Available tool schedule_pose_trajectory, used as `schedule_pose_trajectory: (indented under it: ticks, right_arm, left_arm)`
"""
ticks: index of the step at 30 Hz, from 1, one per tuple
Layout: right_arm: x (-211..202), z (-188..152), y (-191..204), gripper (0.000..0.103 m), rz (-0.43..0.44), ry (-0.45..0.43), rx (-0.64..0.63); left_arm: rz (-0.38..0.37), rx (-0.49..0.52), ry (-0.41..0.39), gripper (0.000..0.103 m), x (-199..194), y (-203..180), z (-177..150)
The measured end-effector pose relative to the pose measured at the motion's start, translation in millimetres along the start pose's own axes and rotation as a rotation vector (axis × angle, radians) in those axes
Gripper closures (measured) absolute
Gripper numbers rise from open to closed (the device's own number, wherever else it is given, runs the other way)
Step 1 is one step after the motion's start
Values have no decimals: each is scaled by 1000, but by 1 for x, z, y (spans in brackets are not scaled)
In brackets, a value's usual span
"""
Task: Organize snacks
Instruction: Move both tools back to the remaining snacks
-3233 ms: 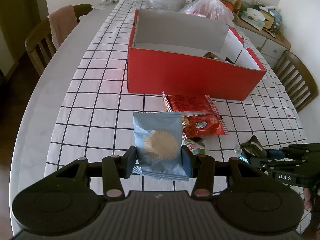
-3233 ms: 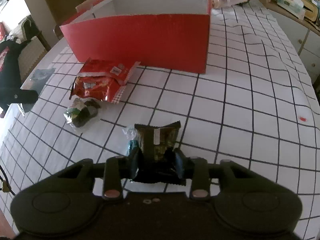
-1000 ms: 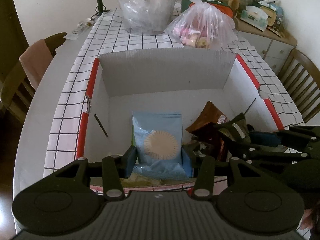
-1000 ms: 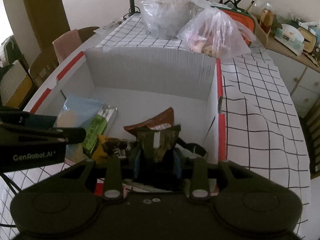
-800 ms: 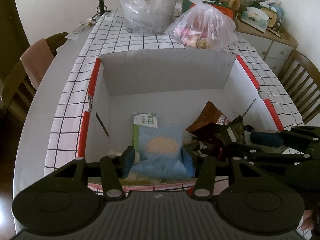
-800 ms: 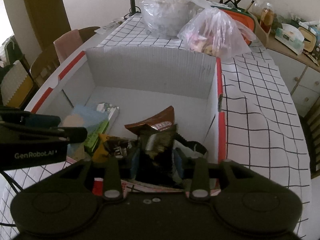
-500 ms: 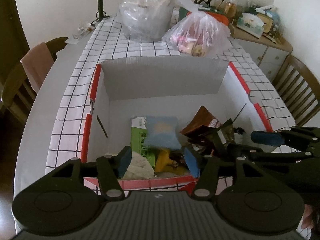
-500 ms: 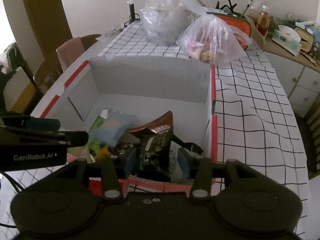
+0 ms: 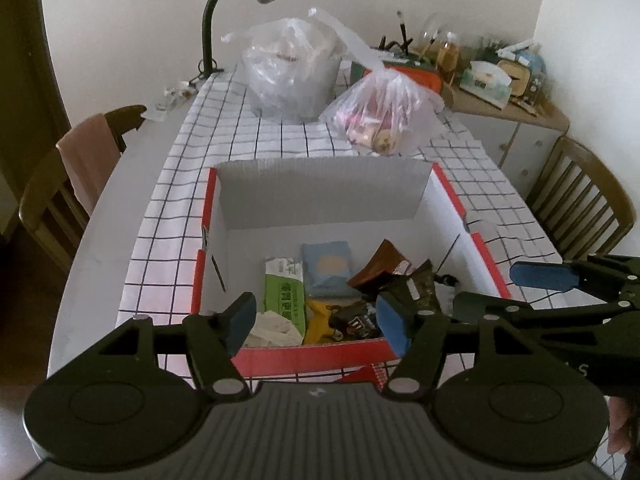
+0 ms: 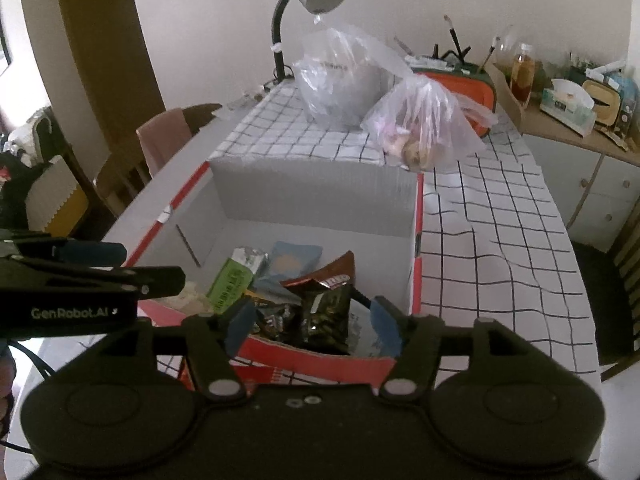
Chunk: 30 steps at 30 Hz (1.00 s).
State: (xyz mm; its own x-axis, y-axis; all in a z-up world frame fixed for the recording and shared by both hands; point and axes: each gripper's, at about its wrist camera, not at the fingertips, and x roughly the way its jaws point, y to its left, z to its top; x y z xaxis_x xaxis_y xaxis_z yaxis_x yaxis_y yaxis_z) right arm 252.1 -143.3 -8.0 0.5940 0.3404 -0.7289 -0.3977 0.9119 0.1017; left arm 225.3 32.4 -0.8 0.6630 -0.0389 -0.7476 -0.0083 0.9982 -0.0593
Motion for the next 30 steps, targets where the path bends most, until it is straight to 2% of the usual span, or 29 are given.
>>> schedule_pose_trajectory:
  ticks: [13, 16, 19, 22, 30]
  right_arm:
    - [-44, -6, 6, 16, 43, -61, -12]
    - [-50, -11, 8, 13, 61, -65, -22]
    - [-55, -18, 11, 4, 71, -66, -29]
    - [-58, -26, 13, 0, 86, -62, -36]
    - [-54, -56, 11, 0, 83, -9, -51]
  left_arm:
    - [-16, 4, -69, 26, -47, -3, -16]
    - [-23, -1, -74, 23, -53, 0, -23]
    - [-25, -8, -71, 23, -56, 2, -31]
    - [-29, -13, -56, 22, -57, 5, -41]
    - [-29, -16, -1, 22, -50, 8, -70]
